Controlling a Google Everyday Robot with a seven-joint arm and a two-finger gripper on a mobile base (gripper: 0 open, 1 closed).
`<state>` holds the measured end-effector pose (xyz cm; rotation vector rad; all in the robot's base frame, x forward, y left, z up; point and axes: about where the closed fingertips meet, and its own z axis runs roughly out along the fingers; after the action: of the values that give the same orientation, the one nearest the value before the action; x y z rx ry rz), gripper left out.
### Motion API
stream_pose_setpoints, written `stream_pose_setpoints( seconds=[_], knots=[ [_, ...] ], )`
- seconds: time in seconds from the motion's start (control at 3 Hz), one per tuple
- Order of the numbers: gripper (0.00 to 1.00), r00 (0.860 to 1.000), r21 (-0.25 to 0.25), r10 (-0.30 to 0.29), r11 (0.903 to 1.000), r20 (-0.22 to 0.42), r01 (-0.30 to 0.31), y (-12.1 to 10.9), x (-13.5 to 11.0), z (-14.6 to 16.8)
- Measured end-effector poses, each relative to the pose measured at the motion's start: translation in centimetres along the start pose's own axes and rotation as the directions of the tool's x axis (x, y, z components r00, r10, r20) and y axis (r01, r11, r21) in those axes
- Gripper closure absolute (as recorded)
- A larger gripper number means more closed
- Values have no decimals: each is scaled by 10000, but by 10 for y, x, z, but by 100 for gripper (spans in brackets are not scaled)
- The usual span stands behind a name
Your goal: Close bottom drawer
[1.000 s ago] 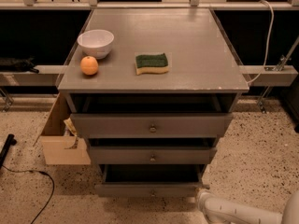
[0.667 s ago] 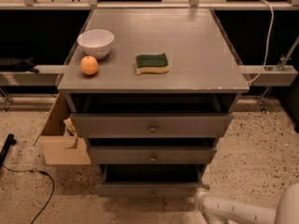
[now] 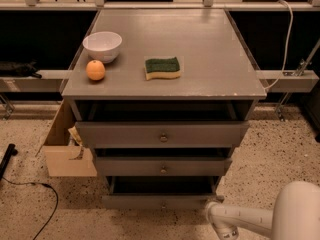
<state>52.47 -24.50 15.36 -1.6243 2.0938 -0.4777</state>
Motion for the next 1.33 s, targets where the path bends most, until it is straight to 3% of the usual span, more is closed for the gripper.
stream_pose_setpoints(
  seconds=[0.33, 0.67, 1.33],
  knots=[
    [100, 9998, 243, -185, 9995, -86, 187, -16, -15, 3],
    [100, 9992, 830, -384, 9958, -103, 391, -44, -36, -3],
    [55, 9991, 940, -399, 9947, -151, 411, -49, -38, -4]
  ],
)
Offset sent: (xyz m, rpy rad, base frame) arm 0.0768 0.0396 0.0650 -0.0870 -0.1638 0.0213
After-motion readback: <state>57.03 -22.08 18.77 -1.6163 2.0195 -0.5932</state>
